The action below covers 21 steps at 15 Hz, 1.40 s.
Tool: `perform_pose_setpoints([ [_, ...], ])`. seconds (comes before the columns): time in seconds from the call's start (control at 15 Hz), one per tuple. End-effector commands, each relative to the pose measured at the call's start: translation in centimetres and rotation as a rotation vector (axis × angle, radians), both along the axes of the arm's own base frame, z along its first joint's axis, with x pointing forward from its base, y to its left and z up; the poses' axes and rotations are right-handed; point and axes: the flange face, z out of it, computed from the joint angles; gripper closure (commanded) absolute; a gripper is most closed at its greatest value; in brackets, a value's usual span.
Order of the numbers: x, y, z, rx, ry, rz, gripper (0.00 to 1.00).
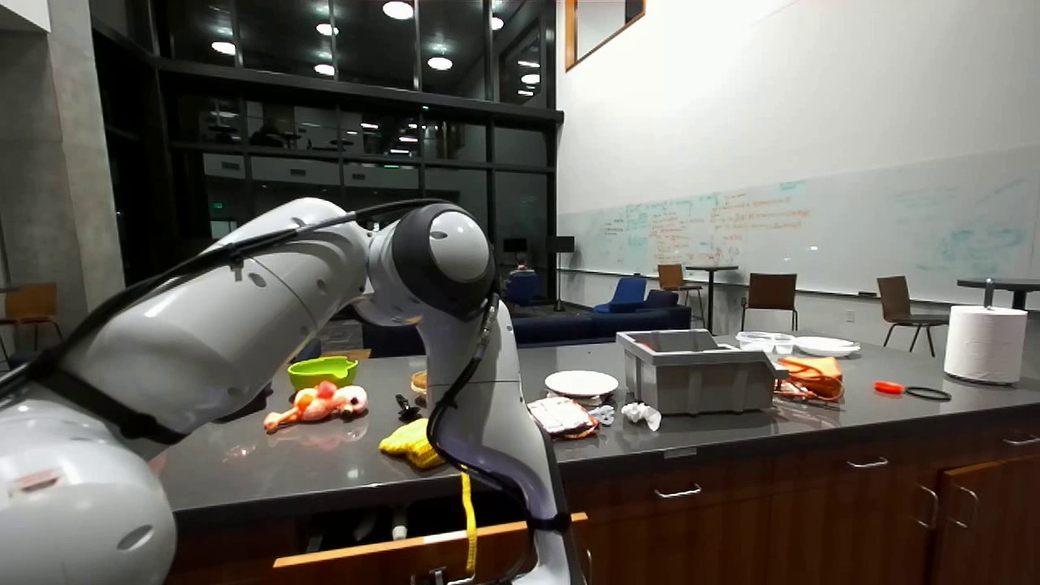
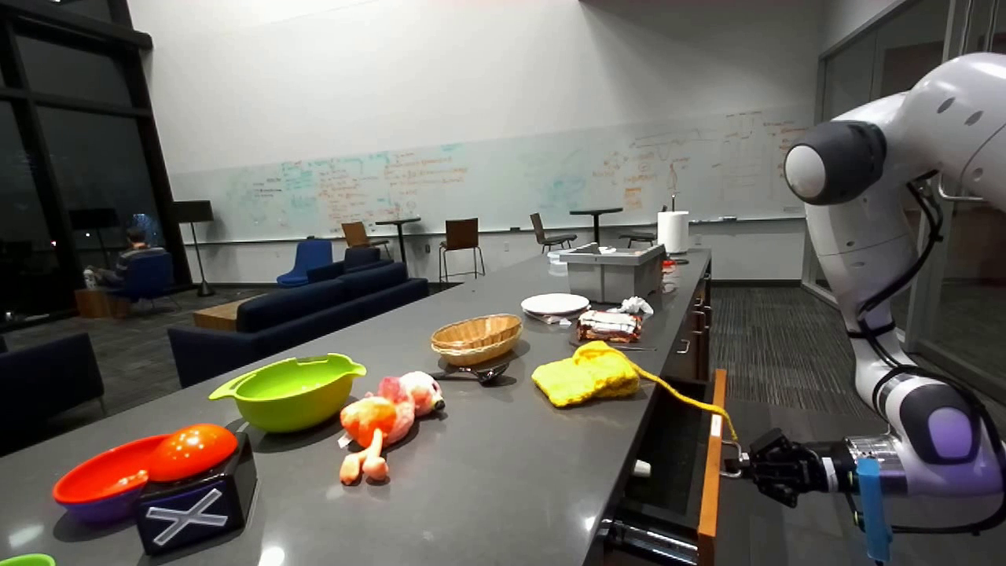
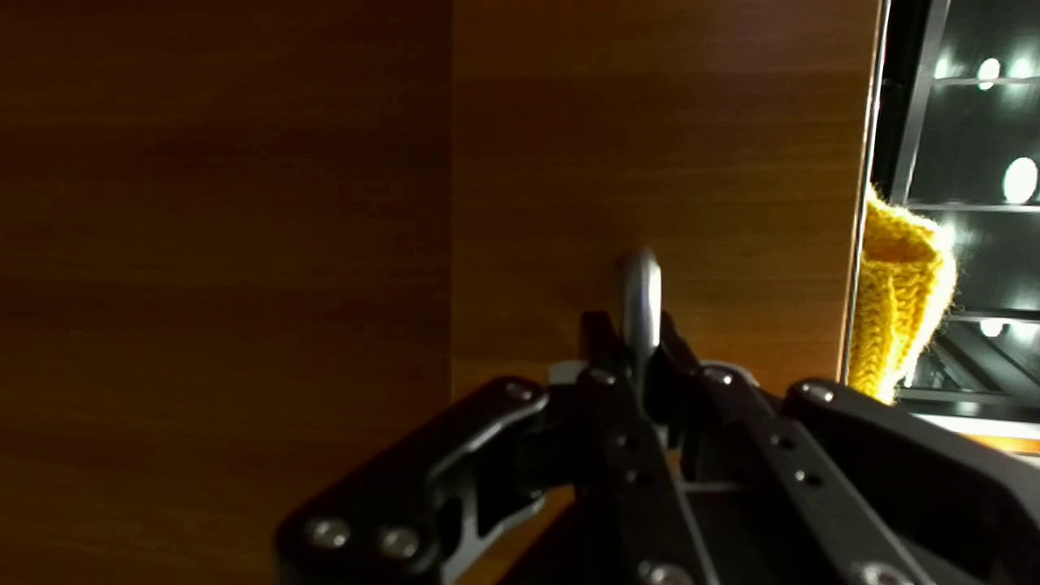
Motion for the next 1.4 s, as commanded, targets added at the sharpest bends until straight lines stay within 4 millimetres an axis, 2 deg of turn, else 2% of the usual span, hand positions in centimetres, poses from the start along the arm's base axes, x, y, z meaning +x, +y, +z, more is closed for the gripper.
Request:
perform_pose_setpoints([
  [0.0,-2.2,-3.1,-2.6,-0.099,0.104,-0.05,0.97],
  [0.67,-4.0,-4.3,-2.5,-0.12,0.118,-0.075,0.97],
  [1.33,-4.3,-4.3,-2.0,-0.128,0.124,-0.085,0.97],
])
